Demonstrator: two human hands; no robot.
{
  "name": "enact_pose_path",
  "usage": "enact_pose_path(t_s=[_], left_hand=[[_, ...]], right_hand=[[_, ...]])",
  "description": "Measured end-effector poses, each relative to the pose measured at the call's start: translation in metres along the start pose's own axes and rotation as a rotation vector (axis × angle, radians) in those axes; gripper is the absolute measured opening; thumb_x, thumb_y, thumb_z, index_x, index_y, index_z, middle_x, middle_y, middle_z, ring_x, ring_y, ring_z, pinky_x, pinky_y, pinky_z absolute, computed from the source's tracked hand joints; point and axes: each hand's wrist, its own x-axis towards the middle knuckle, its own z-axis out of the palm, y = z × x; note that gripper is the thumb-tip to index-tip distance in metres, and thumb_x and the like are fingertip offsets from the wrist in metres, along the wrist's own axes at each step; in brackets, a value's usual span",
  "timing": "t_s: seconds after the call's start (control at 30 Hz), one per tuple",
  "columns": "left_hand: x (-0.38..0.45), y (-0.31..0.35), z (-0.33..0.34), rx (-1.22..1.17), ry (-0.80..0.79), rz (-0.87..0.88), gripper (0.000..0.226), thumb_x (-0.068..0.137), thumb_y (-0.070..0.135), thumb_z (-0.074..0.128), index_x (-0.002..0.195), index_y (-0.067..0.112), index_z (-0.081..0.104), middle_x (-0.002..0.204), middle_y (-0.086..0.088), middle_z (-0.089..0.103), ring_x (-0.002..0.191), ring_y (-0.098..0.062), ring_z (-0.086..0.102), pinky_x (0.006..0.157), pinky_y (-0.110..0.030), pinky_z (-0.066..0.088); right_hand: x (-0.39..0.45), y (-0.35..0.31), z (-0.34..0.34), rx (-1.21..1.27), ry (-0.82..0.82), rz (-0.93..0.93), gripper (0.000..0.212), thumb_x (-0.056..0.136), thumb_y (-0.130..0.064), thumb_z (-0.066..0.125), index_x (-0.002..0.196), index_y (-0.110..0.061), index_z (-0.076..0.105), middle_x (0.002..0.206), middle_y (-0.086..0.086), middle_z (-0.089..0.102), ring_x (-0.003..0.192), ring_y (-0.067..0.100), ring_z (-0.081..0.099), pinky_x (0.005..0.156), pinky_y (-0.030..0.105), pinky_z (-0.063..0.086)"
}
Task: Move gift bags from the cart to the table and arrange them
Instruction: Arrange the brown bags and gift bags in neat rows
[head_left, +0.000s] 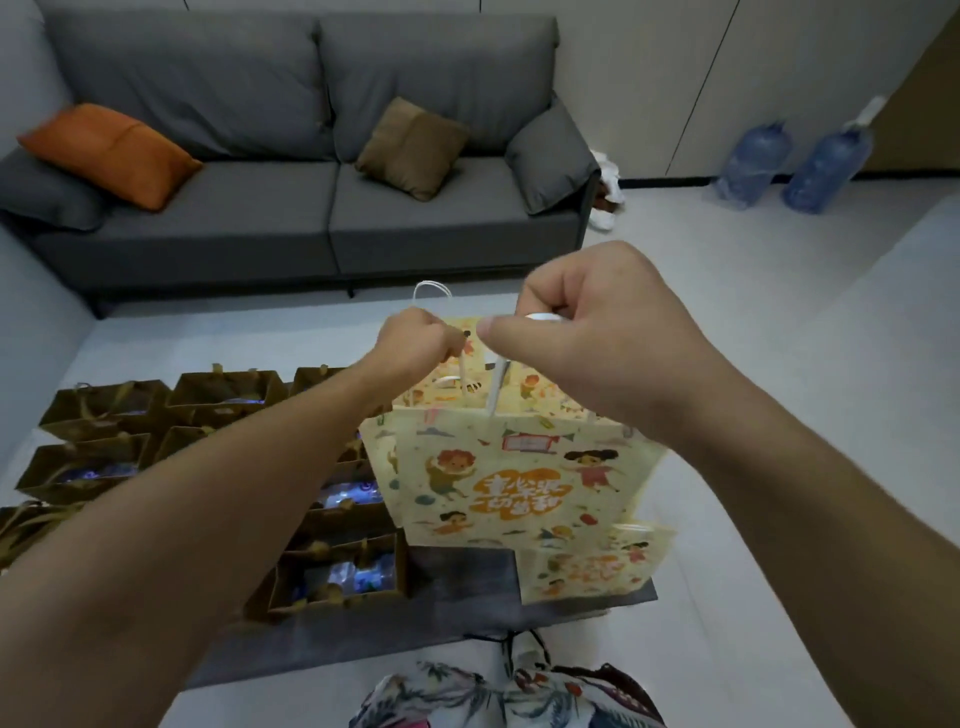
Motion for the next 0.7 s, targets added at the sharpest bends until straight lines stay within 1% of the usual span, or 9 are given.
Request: enact_pose_path(t_s=[0.1,0.17,0.2,0.27,0.33,0.4,0.5,0.57,0.7], left_hand=[[-0.012,0.018,-0.021,-0.062,0.093,0.094,0.016,0.079,0.015,0.06,0.07,0.002,0.062,0.066,-0.009,0.053,0.064,-0.022,0.045,0.06,-0.034,0.038],[-0.017,0.029,-0.037,-0.122,0.113,0.144,0.025,0.073,0.022,0.06,0.071,-0.002,0.066,0.068,-0.01,0.054,0.066,-0.021,0.045,0.062,-0.036,0.038],[-0.021,0.033,-0.043,-0.143,0.107,0.168,0.021,0.072,0.023,0.06,0.062,0.005,0.067,0.065,-0.007,0.052,0.064,-0.021,0.044,0.062,-0.036,0.037],[-0.028,0.042,-0.055,-0.165,0.144,0.197,0.032,0.073,0.019,0.061,0.041,0.017,0.053,0.05,0.003,0.042,0.056,-0.017,0.037,0.057,-0.033,0.032],[-0.035,0.049,-0.067,-0.155,0.178,0.223,0.035,0.074,0.019,0.061,0.041,0.019,0.047,0.045,0.007,0.037,0.051,-0.017,0.033,0.056,-0.033,0.031],[-0.045,0.054,-0.077,-0.161,0.217,0.265,0.033,0.075,0.022,0.061,0.045,0.019,0.047,0.046,0.006,0.038,0.051,-0.017,0.035,0.058,-0.033,0.032],[-0.057,0.059,-0.094,-0.188,0.302,0.324,0.03,0.076,0.022,0.061,0.049,0.019,0.049,0.049,0.005,0.038,0.053,-0.015,0.034,0.057,-0.033,0.03],[-0.062,0.061,-0.105,-0.196,0.338,0.358,0.031,0.076,0.022,0.062,0.046,0.019,0.053,0.045,0.01,0.039,0.053,-0.014,0.036,0.057,-0.032,0.031],[-0.079,0.059,-0.122,-0.202,0.367,0.398,0.028,0.077,0.023,0.062,0.05,0.023,0.058,0.048,0.01,0.045,0.055,-0.013,0.042,0.059,-0.033,0.038]], right_hand=[[-0.004,-0.012,-0.008,0.012,0.075,-0.022,0.04,0.084,-0.024,0.075,0.056,-0.002,0.055,0.046,-0.004,0.043,0.044,0.006,0.041,0.047,0.019,0.04],[-0.008,-0.018,-0.01,0.019,0.124,-0.036,0.04,0.084,-0.02,0.075,0.054,-0.004,0.053,0.044,-0.006,0.04,0.041,0.004,0.036,0.046,0.015,0.038],[-0.009,-0.02,-0.01,0.015,0.143,-0.036,0.04,0.084,-0.019,0.075,0.054,-0.004,0.052,0.043,-0.007,0.039,0.041,0.004,0.034,0.047,0.016,0.038],[-0.011,-0.024,-0.011,0.004,0.172,-0.027,0.041,0.084,-0.017,0.075,0.056,0.002,0.051,0.043,-0.008,0.038,0.041,0.004,0.033,0.051,0.023,0.04],[-0.014,-0.029,-0.011,0.002,0.183,-0.016,0.04,0.084,-0.016,0.074,0.062,0.009,0.052,0.045,-0.005,0.038,0.042,0.005,0.033,0.058,0.037,0.048],[-0.017,-0.035,-0.011,0.001,0.188,-0.008,0.039,0.085,-0.016,0.074,0.062,0.009,0.053,0.044,-0.005,0.039,0.041,0.004,0.034,0.067,0.045,0.055],[-0.024,-0.042,-0.009,-0.007,0.195,-0.019,0.039,0.086,-0.018,0.074,0.062,0.007,0.055,0.041,-0.008,0.038,0.038,0.004,0.034,0.062,0.038,0.051],[-0.027,-0.045,-0.007,-0.024,0.203,-0.033,0.04,0.085,-0.018,0.075,0.063,0.008,0.055,0.043,-0.006,0.038,0.039,0.004,0.034,0.06,0.034,0.047],[-0.031,-0.048,0.001,-0.044,0.192,-0.05,0.04,0.084,-0.017,0.074,0.065,0.011,0.053,0.05,0.004,0.042,0.046,0.01,0.036,0.064,0.037,0.054]])
